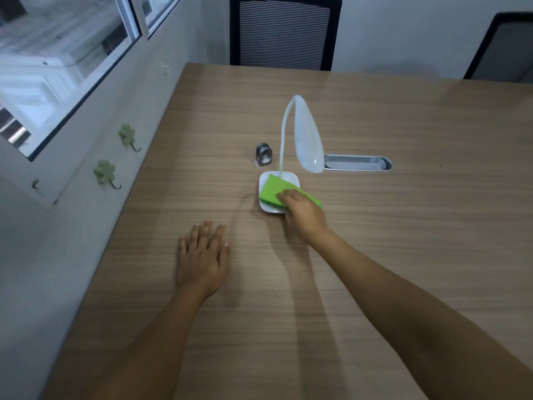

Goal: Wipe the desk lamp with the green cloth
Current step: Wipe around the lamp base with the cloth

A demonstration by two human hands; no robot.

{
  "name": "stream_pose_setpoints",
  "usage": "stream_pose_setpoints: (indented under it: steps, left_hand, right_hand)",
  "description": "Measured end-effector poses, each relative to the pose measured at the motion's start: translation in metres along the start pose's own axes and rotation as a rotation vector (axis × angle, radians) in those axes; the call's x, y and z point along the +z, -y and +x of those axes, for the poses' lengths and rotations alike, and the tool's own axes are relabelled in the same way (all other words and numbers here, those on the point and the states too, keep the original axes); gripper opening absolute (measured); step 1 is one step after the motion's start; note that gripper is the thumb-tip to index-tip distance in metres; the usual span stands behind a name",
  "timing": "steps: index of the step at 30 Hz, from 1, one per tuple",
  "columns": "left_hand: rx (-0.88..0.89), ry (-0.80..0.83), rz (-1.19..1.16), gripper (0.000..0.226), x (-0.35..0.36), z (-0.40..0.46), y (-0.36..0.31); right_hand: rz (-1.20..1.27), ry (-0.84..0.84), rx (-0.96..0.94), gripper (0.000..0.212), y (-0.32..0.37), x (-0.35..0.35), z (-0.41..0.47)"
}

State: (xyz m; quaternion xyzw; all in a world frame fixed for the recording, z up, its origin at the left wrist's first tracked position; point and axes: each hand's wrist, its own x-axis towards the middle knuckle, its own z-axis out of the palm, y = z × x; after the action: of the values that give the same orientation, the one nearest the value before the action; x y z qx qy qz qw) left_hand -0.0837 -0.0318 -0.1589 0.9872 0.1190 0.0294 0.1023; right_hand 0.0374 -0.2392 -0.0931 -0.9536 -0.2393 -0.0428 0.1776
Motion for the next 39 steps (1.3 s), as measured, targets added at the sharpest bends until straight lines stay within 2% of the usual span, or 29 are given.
stream_pose_setpoints:
  steps: [3,7,12,23,27,32,36,39]
  left_hand:
    - [0.003,0.004,0.001,0.060,0.000,0.000,0.000]
    - [0.000,-0.004,0.004,0.059,0.002,0.001,0.001]
    - [0.001,0.008,-0.005,0.061,0.002,0.001,0.000]
    - [0.009,0.004,0.002,0.062,0.002,0.001,0.001]
    - [0.006,0.001,-0.012,0.062,0.001,0.000,0.000]
    - [0.006,-0.003,-0.005,0.062,0.001,0.000,0.000]
    - [0.000,-0.005,-0.014,0.061,0.002,0.001,0.001]
    - [-0.005,-0.007,-0.016,0.061,0.002,0.001,0.000]
  right_hand:
    - [-0.018,0.015,-0.046,0.047,-0.015,0.006,-0.004]
    - [-0.052,0.195,0.072,0.081,-0.033,-0.007,-0.008]
    - [-0.059,0.334,0.165,0.087,-0.048,-0.013,-0.001]
    - [0.042,0.195,0.228,0.071,-0.028,-0.010,-0.006]
    - [0.078,0.104,0.308,0.068,-0.022,-0.013,-0.001]
    - [0.033,0.193,0.356,0.070,0.000,-0.006,-0.003]
    - [-0.103,0.215,0.251,0.066,0.024,-0.009,-0.004]
    - [-0.072,0.205,0.236,0.062,0.039,-0.013,0.004]
